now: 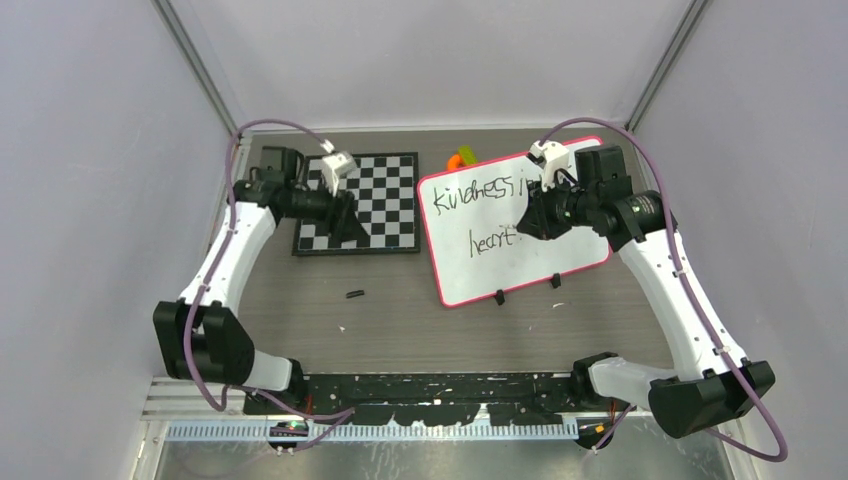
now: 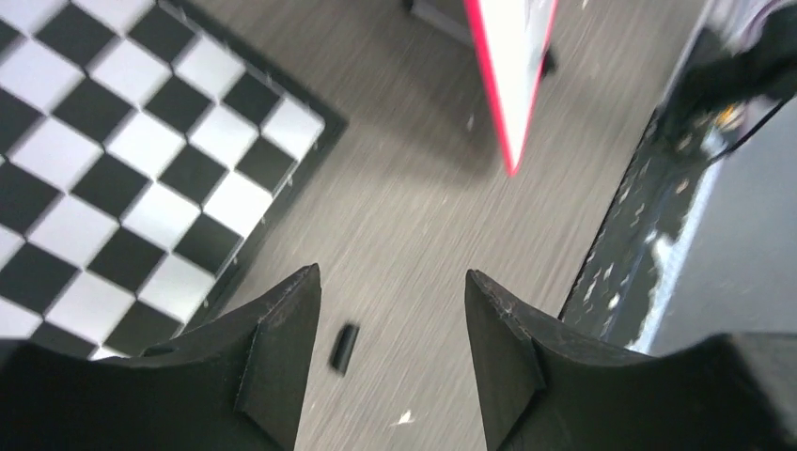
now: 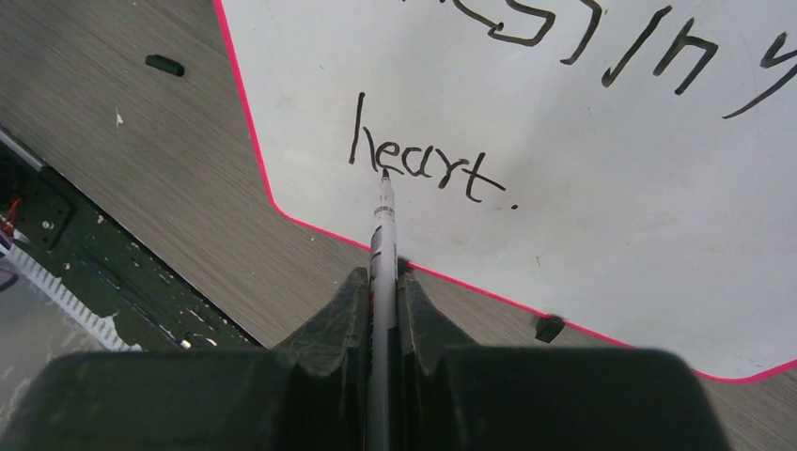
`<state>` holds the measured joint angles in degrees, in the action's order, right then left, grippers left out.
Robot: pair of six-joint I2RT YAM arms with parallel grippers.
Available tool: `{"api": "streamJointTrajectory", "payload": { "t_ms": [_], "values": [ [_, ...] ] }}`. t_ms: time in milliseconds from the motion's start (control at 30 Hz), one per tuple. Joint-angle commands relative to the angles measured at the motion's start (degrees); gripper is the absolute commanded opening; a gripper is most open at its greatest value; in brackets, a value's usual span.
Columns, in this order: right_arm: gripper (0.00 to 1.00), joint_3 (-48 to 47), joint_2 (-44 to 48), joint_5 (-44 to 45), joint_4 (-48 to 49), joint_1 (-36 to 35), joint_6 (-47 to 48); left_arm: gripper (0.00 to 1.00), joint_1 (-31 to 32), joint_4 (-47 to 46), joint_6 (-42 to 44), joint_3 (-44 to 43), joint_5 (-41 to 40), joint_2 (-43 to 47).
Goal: Write a sentence on the whiteboard
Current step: Close the whiteboard marker at the center of the board.
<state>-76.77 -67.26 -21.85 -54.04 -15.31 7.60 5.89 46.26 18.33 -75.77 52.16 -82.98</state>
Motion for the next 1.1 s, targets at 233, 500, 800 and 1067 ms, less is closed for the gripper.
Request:
{"api": "streamJointTrajectory", "payload": {
  "t_ms": [233,500,800,1067],
  "values": [
    [0.00,-1.7,-0.3,-2.7,1.9,-0.2,-3.0,0.58,2.1,1.9,32.9,27.2,-23.4,9.9],
    [0.00,-1.7,-0.8,-2.2,2.1,-0.3,-3.8,0.55,5.2,-9.0,38.0,32.6,-24.1,7.6],
    [0.00,-2.1,-0.6,-1.5,1.7,-0.3,-3.6,0.47,11.5,-14.0,39.8,33.7,-29.2,1.2],
    [0.00,-2.3,-0.8,-1.4,2.0,-0.3,-3.3,0.28,13.8,-12.5,43.1,34.4,-32.5,-1.1]
  ]
}}
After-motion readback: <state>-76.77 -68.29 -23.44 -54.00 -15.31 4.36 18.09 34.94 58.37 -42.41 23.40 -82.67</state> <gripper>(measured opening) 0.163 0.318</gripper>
